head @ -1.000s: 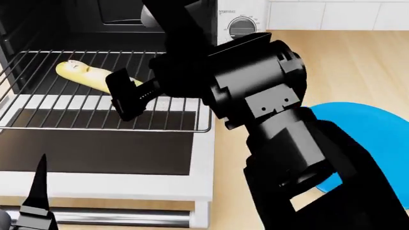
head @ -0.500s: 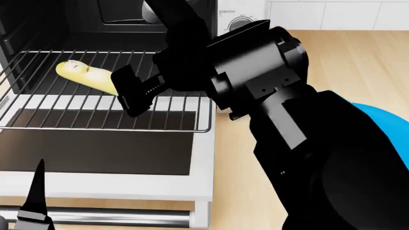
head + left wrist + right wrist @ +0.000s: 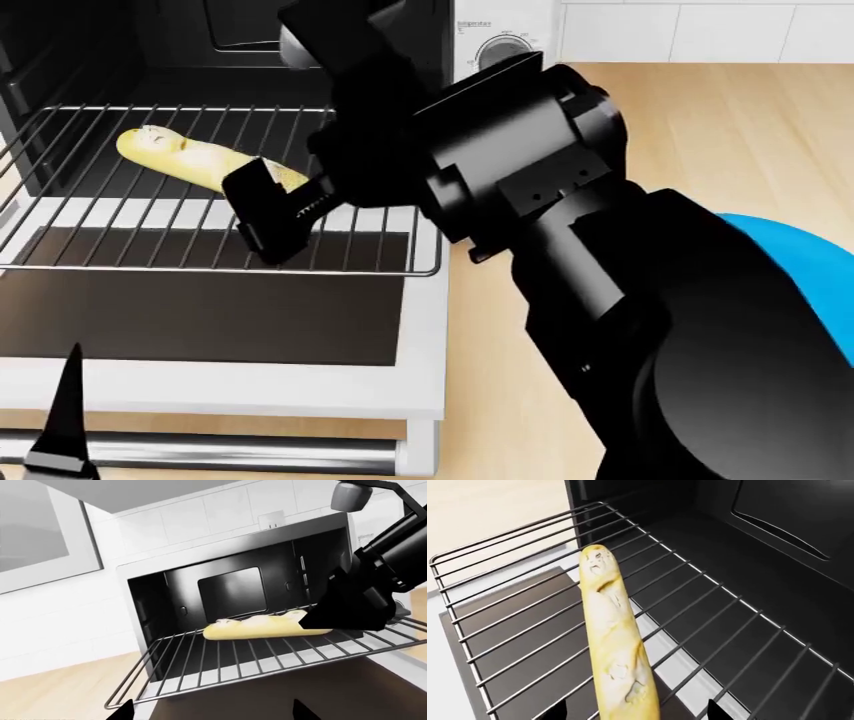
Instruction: Pick the baguette from the rack and place it on the plate on the counter.
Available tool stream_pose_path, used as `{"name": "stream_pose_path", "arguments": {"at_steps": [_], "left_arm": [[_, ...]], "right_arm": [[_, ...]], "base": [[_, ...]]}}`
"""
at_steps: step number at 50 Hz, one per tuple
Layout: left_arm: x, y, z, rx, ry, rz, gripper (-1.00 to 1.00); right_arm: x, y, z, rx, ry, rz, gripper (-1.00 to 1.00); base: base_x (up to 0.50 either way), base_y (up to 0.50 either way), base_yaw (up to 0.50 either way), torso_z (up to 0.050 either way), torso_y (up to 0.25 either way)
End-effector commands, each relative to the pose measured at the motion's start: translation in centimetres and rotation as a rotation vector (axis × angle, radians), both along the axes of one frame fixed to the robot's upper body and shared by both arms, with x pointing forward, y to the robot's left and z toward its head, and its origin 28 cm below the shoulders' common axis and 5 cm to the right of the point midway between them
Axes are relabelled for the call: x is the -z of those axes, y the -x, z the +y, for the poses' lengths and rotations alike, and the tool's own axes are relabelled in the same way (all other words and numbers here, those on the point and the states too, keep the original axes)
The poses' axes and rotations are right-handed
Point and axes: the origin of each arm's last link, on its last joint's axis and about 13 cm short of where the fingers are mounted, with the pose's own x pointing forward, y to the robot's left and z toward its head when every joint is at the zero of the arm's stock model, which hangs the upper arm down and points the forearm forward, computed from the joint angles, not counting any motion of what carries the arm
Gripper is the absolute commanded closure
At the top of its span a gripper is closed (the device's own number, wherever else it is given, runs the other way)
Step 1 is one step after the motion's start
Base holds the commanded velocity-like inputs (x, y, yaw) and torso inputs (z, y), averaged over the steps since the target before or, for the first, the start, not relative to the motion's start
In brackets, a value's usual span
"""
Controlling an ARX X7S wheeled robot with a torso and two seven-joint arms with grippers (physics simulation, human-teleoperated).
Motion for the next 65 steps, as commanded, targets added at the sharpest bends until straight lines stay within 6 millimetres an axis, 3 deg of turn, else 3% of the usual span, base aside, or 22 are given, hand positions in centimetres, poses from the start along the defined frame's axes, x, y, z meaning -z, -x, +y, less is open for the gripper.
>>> {"name": "stream_pose_path", "arguments": {"at_steps": [1, 17, 18, 31, 36, 37, 38, 39, 42, 62, 65], "left_arm": [[0.1, 0.2, 0.2, -0.004, 0.000, 0.001, -1.00], [0.4, 0.5, 0.3, -0.008, -0.005, 0.007, -1.00], [0.4, 0.5, 0.4, -0.008, -0.005, 0.008, -1.00], [0.6, 0.3, 0.2, -0.009, -0.003, 0.024, -1.00], [0.7, -0.1, -0.1, 0.000, -0.004, 0.036, -1.00], [0.7, -0.1, -0.1, 0.000, -0.003, 0.035, -1.00], [0.8, -0.1, -0.2, 0.001, -0.004, 0.036, -1.00], [0.8, -0.2, -0.2, 0.004, -0.004, 0.036, -1.00], [0.8, -0.2, -0.2, 0.004, -0.007, 0.037, -1.00], [0.7, 0.0, -0.5, 0.015, -0.014, 0.041, -1.00], [0.9, 0.0, -0.5, 0.015, -0.012, 0.043, -1.00]], "right_arm": [[0.8, 0.1, 0.2, -0.013, 0.016, 0.015, -1.00], [2.0, 0.1, 0.2, -0.015, 0.019, 0.039, -1.00], [2.0, 0.1, 0.2, -0.016, 0.019, 0.037, 1.00], [2.4, 0.0, -0.2, 0.014, -0.008, 0.064, 1.00], [1.6, -0.1, 0.0, -0.007, -0.056, 0.043, 1.00], [6.8, 1.8, 2.0, -0.189, -0.034, 0.272, 1.00], [7.6, 3.3, 3.6, -0.279, 0.014, 0.333, 1.00], [4.2, 2.1, 2.8, -0.210, -0.017, 0.167, 1.00], [0.2, 1.1, -0.4, -0.027, -0.143, -0.062, 1.00], [-0.7, 6.3, -3.4, 0.032, -0.207, -0.151, 1.00], [-0.7, 7.9, -3.8, 0.040, -0.202, -0.170, 1.00]], "base": [[0.00, 0.00, 0.00, 0.000, 0.000], [0.00, 0.00, 0.00, 0.000, 0.000], [0.00, 0.00, 0.00, 0.000, 0.000], [0.00, 0.00, 0.00, 0.000, 0.000], [0.00, 0.00, 0.00, 0.000, 0.000], [0.00, 0.00, 0.00, 0.000, 0.000], [0.00, 0.00, 0.00, 0.000, 0.000], [0.00, 0.00, 0.00, 0.000, 0.000], [0.00, 0.00, 0.00, 0.000, 0.000], [0.00, 0.00, 0.00, 0.000, 0.000], [0.00, 0.00, 0.00, 0.000, 0.000]]}}
